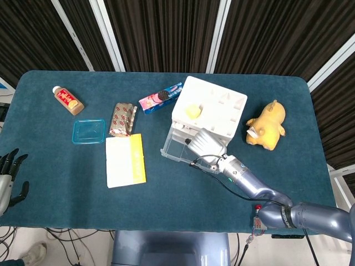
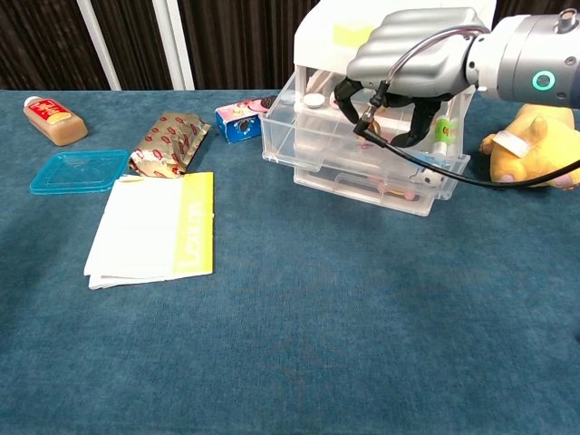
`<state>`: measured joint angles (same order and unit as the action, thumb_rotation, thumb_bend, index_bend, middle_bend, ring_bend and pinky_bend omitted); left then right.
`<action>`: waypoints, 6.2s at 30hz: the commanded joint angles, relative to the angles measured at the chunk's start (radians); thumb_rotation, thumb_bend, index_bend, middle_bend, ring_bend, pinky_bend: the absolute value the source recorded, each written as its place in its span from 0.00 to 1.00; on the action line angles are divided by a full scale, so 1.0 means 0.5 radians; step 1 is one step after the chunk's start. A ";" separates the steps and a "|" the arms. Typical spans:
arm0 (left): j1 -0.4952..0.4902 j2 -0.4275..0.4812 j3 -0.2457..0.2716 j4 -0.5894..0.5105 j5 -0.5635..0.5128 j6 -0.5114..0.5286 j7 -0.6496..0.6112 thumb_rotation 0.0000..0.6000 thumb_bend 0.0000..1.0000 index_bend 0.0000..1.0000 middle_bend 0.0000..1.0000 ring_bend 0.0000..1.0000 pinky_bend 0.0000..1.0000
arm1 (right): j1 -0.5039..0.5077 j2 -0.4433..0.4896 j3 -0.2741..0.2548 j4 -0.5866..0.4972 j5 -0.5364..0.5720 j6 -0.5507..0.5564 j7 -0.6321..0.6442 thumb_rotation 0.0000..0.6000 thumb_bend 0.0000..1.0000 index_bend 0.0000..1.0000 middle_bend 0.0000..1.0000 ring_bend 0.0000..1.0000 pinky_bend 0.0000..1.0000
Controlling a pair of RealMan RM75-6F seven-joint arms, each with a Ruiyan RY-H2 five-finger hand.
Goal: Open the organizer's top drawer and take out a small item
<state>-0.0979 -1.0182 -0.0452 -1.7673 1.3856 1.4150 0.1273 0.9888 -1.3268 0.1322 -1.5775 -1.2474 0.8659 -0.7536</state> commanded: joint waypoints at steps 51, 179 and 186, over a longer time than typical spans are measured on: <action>-0.004 0.002 0.002 -0.002 -0.013 -0.007 0.014 1.00 0.47 0.10 0.00 0.00 0.00 | 0.096 -0.066 -0.014 -0.004 0.179 0.003 -0.162 1.00 0.36 0.49 1.00 1.00 1.00; -0.005 0.003 0.005 -0.012 -0.006 0.000 0.034 1.00 0.47 0.10 0.00 0.00 0.00 | -0.648 -0.198 -0.289 0.340 0.002 0.163 0.279 1.00 0.37 0.57 1.00 1.00 1.00; -0.004 0.004 0.004 -0.014 -0.008 0.002 0.036 1.00 0.47 0.10 0.00 0.00 0.00 | -0.666 -0.301 -0.297 0.440 -0.010 0.168 0.252 1.00 0.37 0.57 1.00 1.00 1.00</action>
<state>-0.0997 -1.0161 -0.0434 -1.7744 1.3814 1.4161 0.1452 0.6574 -1.4720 -0.0160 -1.3626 -1.2516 0.9497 -0.6249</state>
